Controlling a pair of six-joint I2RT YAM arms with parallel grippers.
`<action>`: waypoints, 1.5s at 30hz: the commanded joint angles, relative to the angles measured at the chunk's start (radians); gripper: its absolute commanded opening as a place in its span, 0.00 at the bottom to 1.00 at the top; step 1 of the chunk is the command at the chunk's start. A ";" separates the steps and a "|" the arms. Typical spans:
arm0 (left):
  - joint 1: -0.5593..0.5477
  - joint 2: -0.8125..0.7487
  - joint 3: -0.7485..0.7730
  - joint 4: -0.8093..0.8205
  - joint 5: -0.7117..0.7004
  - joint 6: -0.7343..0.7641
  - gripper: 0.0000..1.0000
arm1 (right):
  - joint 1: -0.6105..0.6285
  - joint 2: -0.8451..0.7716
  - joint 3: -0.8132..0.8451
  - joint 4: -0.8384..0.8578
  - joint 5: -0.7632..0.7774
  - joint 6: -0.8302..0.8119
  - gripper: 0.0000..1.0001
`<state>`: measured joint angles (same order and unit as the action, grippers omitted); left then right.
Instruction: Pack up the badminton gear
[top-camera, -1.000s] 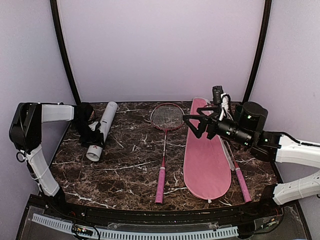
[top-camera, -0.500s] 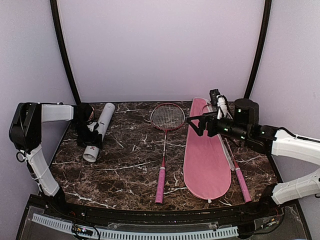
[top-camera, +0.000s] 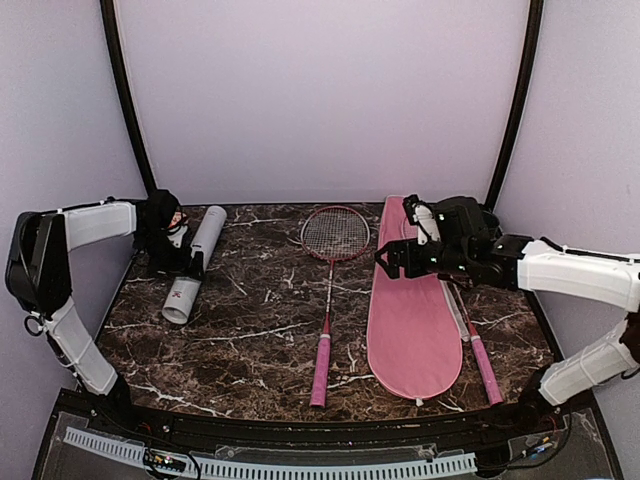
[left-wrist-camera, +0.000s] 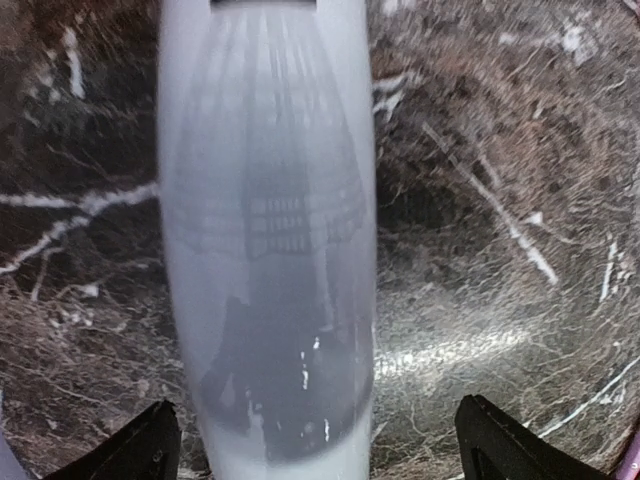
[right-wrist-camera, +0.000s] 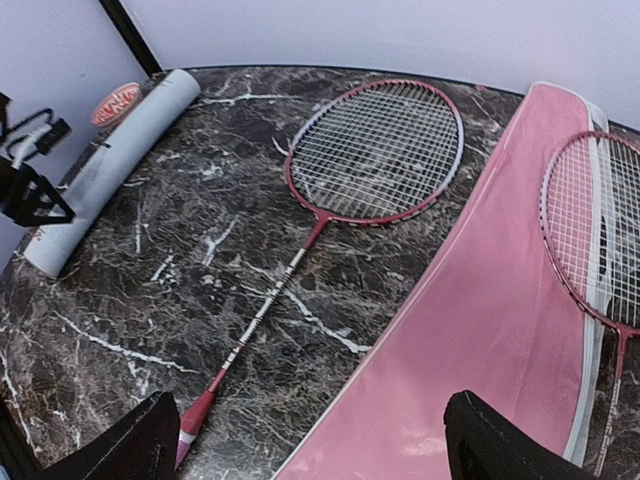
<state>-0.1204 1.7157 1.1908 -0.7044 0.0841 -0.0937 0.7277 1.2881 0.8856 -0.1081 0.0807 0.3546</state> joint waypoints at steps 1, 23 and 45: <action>0.007 -0.155 0.052 -0.004 -0.019 -0.020 0.99 | -0.014 0.085 0.067 -0.057 0.086 0.057 0.92; -0.070 -0.378 -0.003 0.093 0.020 -0.062 0.99 | -0.014 0.642 0.474 -0.226 0.383 0.306 0.67; -0.096 -0.436 -0.025 0.117 0.014 -0.063 0.99 | -0.026 0.844 0.558 -0.216 0.377 0.329 0.49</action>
<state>-0.2127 1.3090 1.1755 -0.5976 0.0963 -0.1467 0.7155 2.1010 1.4158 -0.3367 0.4568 0.6670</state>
